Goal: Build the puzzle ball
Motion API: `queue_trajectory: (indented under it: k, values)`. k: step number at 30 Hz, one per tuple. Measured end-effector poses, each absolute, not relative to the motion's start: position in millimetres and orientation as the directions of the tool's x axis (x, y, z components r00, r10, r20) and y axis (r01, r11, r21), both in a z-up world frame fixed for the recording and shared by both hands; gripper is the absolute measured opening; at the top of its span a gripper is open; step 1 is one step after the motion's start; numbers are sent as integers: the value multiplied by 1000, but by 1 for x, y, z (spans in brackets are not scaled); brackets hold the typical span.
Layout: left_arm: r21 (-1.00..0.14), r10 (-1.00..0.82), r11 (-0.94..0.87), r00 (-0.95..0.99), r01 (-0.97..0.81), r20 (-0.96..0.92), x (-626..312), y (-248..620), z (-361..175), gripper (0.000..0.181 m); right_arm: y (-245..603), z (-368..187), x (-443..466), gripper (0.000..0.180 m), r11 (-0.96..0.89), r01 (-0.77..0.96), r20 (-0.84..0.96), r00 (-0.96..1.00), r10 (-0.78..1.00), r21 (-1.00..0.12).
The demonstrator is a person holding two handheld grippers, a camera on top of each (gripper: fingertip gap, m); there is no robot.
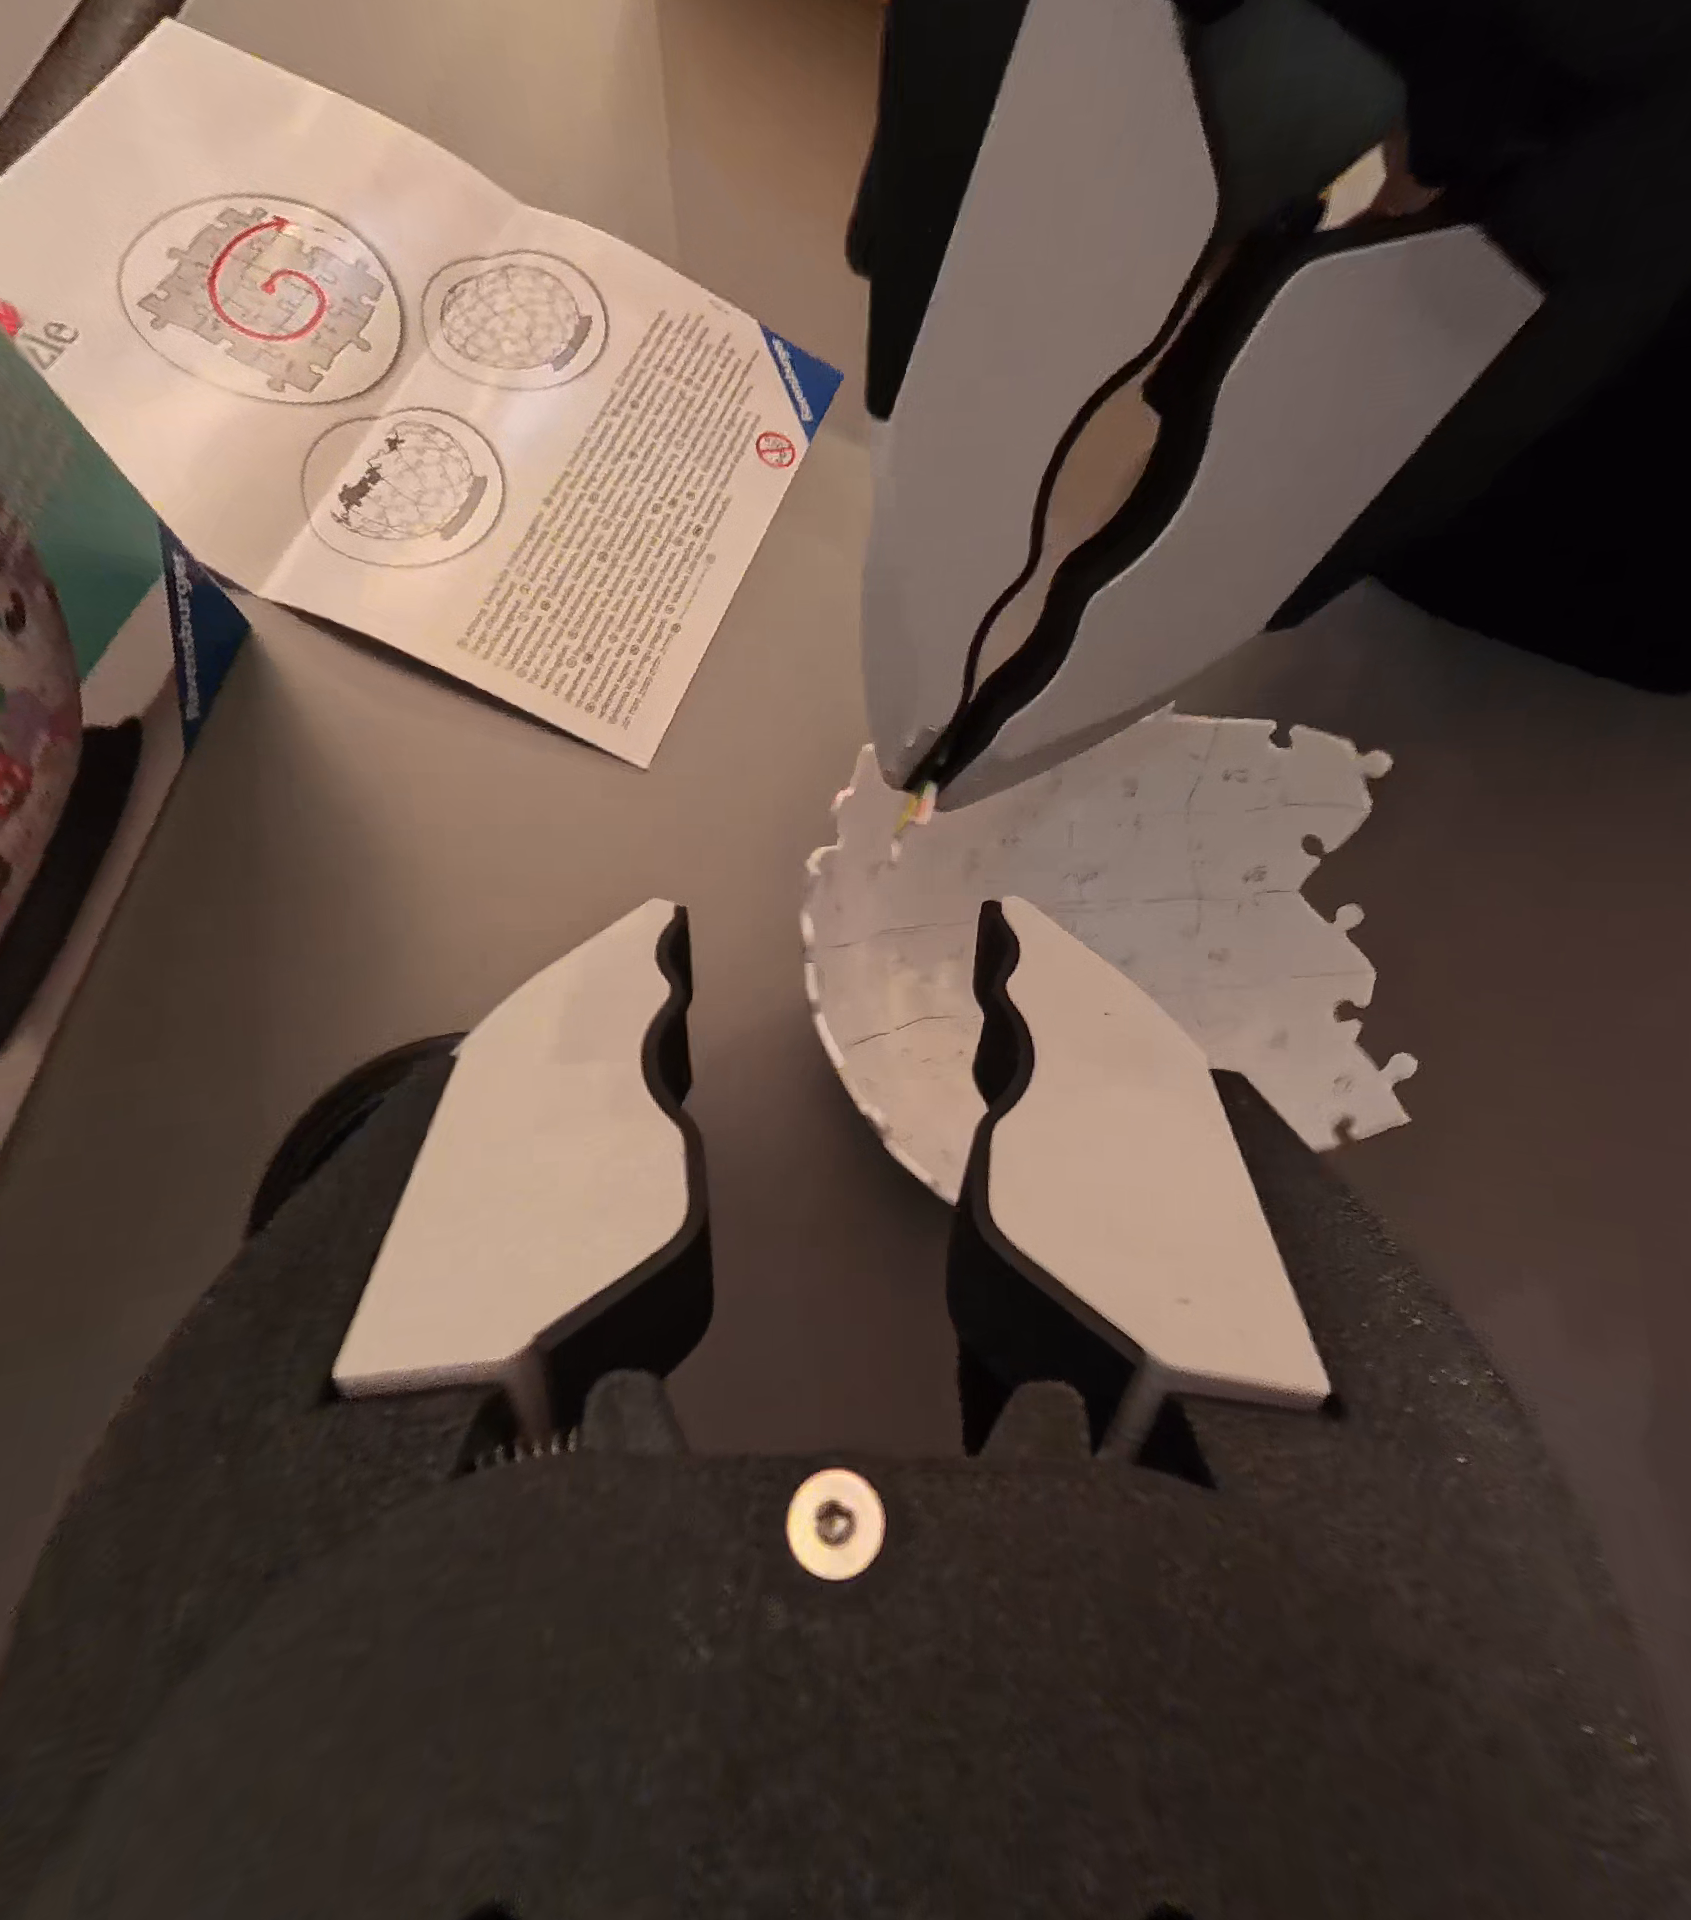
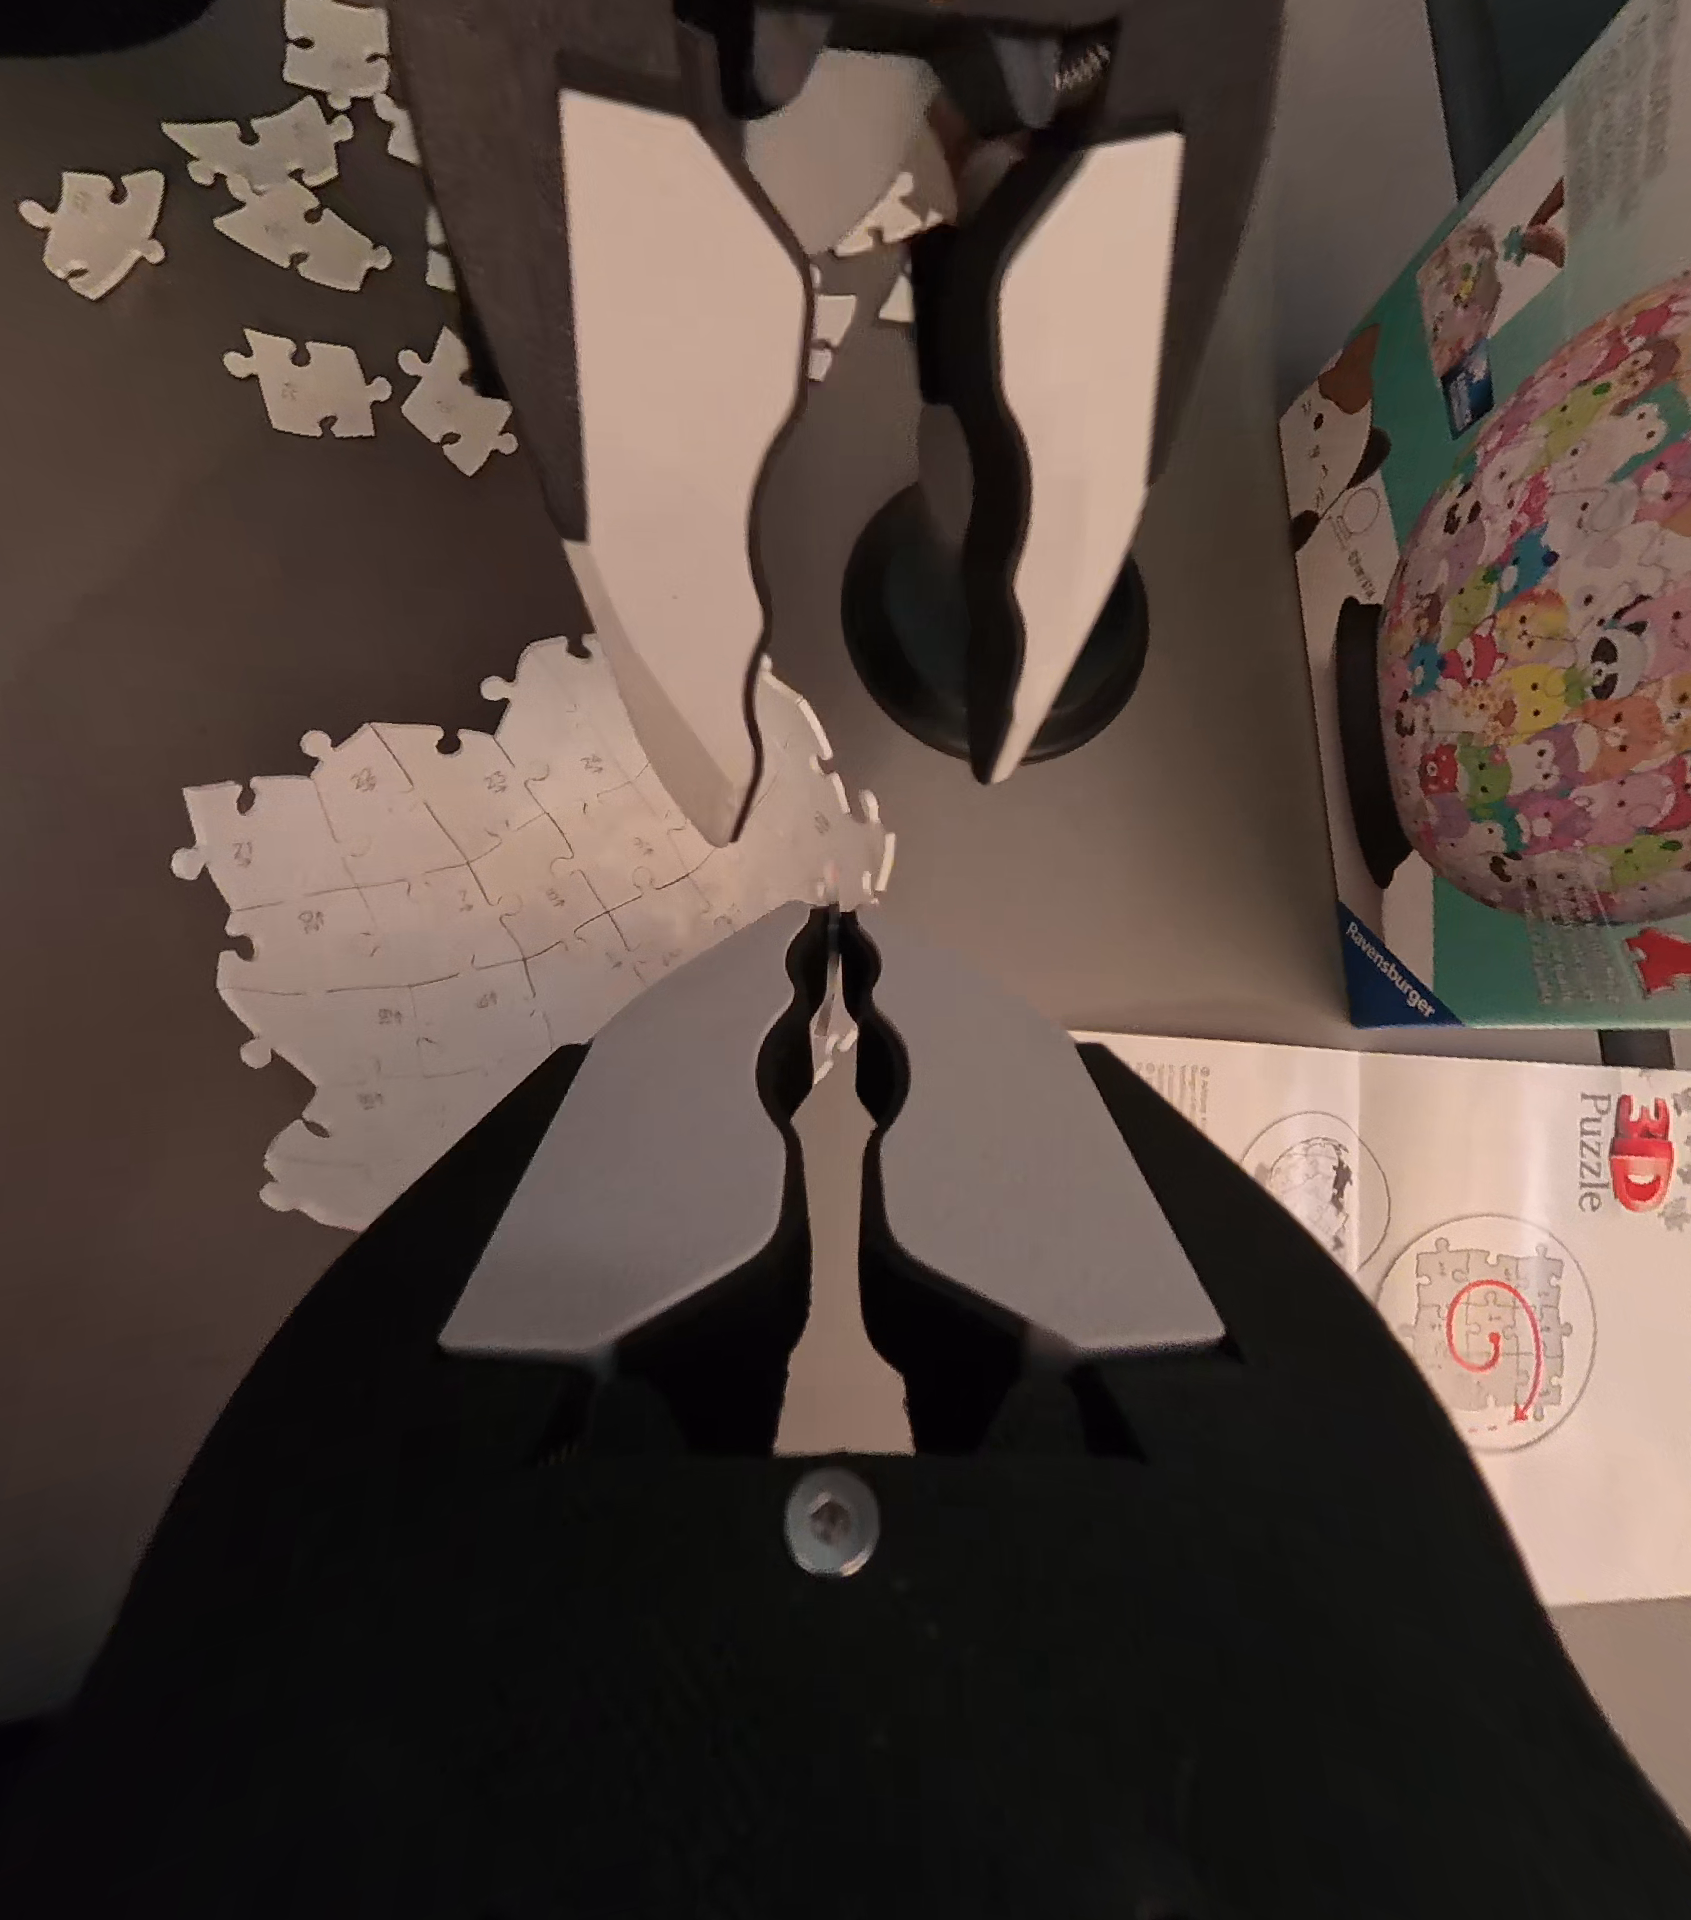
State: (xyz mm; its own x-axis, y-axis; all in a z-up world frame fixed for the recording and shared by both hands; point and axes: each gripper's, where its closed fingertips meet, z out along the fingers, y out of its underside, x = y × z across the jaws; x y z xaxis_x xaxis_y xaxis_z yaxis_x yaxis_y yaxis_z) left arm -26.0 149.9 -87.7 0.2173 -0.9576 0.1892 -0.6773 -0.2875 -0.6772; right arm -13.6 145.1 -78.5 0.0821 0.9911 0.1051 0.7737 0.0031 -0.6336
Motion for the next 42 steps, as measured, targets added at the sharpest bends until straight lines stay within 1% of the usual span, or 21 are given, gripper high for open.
queue_trajectory:
  k: [2, 6, 8, 11, 13, 15, 17, 21, 25, 37, 40, 42]
  values:
    - [-652, -966, -257, 209, -713, 152, -28, 153, -91, 52, 145, -79, -15, 3, 31, 775, 117, 56, 992, -631]
    - [-612, -963, -270, 201, -744, 180, -32, 153, -99, 51, 145, -79, -19, 3, 88, 767, 137, 0, 991, -636]
    - [-594, -964, -267, 215, -759, 158, -37, 156, -105, 48, 147, -77, -21, 3, 109, 761, 149, -17, 989, -640]
    - [-598, -961, -276, 213, -752, 175, -37, 156, -105, 41, 148, -76, -23, 3, 131, 754, 149, -44, 988, -643]
    - [-597, -960, -279, 210, -752, 183, -36, 157, -105, 41, 148, -78, -22, 4, 141, 761, 144, -64, 988, -633]
    - [-593, -962, -273, 204, -758, 183, -36, 157, -106, 37, 148, -79, -21, 3, 158, 761, 148, -82, 986, -629]
    - [-589, -963, -270, 196, -762, 187, -35, 156, -106, 29, 148, -79, -21, 3, 168, 761, 150, -95, 984, -626]
    - [-580, -961, -270, 183, -769, 205, -33, 153, -107, 23, 148, -82, -23, 3, 187, 771, 154, -117, 981, -608]
    - [-577, -960, -271, 175, -770, 218, -31, 152, -108, 23, 149, -84, -24, 4, 199, 782, 158, -130, 979, -590]
    - [-565, -958, -277, 174, -777, 230, -33, 150, -108, 21, 149, -84, -27, 4, 214, 779, 140, -163, 977, -590]
    - [-560, -960, -269, 171, -784, 222, -34, 151, -109, 15, 150, -84, -27, 4, 211, 781, 135, -162, 978, -588]
    - [-560, -958, -275, 172, -781, 230, -34, 151, -109, 15, 150, -84, -27, 4, 208, 783, 133, -160, 978, -587]
